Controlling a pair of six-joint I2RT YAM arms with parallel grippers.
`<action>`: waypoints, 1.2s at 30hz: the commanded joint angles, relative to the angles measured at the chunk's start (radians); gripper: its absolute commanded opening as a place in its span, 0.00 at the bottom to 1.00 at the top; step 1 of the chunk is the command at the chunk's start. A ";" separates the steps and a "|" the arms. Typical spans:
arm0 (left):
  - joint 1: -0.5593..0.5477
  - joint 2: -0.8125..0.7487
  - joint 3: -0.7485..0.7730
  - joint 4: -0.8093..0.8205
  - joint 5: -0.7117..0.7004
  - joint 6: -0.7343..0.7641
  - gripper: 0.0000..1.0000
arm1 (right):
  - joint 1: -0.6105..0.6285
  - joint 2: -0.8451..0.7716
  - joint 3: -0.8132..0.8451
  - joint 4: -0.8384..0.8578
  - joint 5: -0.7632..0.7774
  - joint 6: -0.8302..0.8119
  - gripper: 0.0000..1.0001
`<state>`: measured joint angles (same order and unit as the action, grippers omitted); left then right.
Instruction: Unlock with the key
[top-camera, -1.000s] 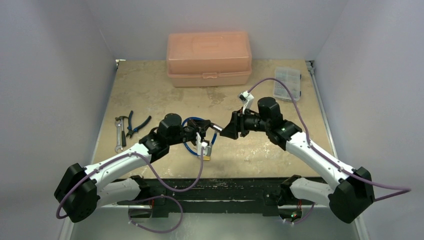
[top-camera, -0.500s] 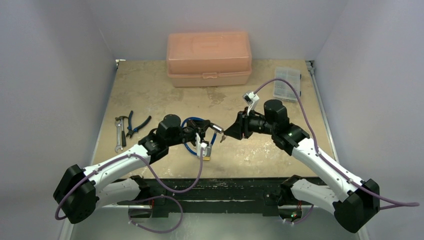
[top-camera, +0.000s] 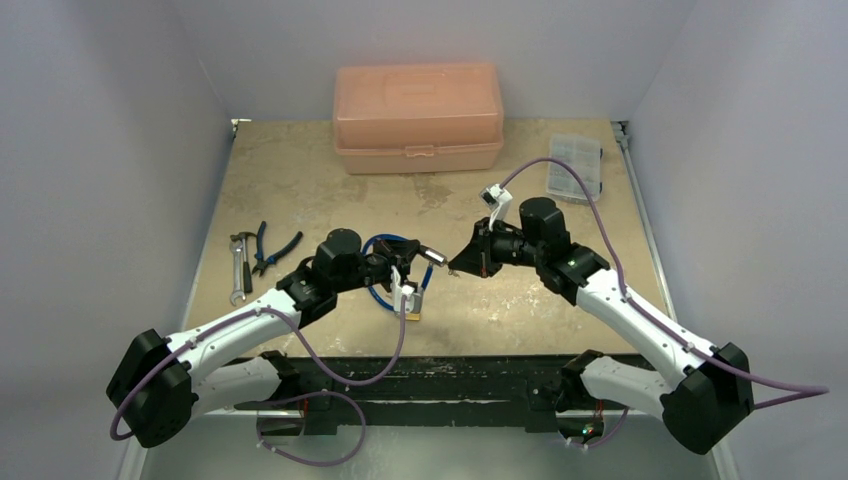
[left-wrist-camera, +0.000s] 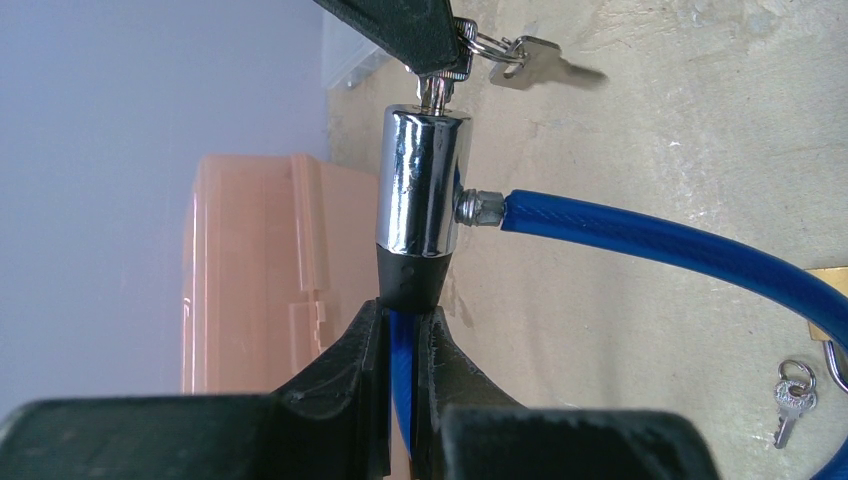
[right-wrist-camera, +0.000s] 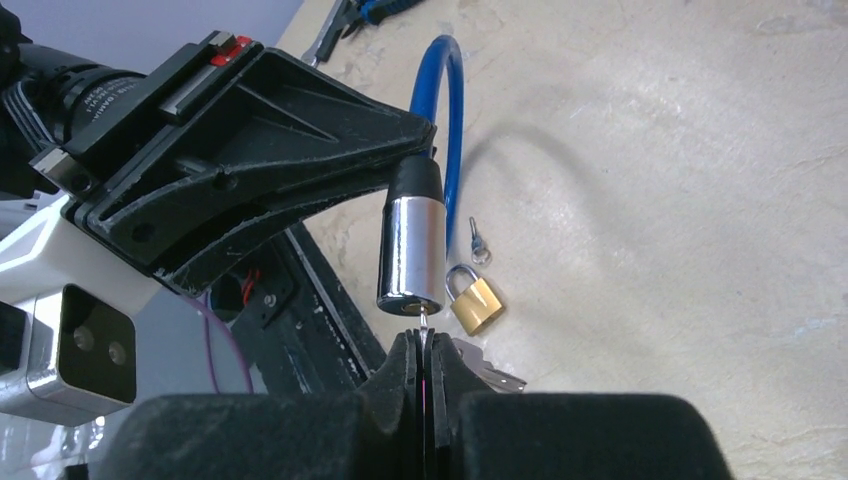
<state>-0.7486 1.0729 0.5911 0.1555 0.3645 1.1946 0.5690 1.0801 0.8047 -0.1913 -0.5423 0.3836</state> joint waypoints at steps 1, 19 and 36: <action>-0.003 -0.031 0.008 0.068 0.036 0.005 0.00 | 0.003 0.015 0.003 0.049 -0.013 -0.010 0.00; -0.005 -0.030 0.007 0.094 0.054 -0.010 0.00 | 0.003 0.074 0.022 0.143 -0.029 0.075 0.00; -0.001 -0.116 -0.012 0.256 -0.058 -0.034 0.00 | 0.002 0.130 0.180 0.153 -0.033 0.096 0.00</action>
<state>-0.7338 0.9901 0.5735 0.1909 0.2504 1.1873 0.5644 1.1851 0.8833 -0.0776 -0.5800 0.5003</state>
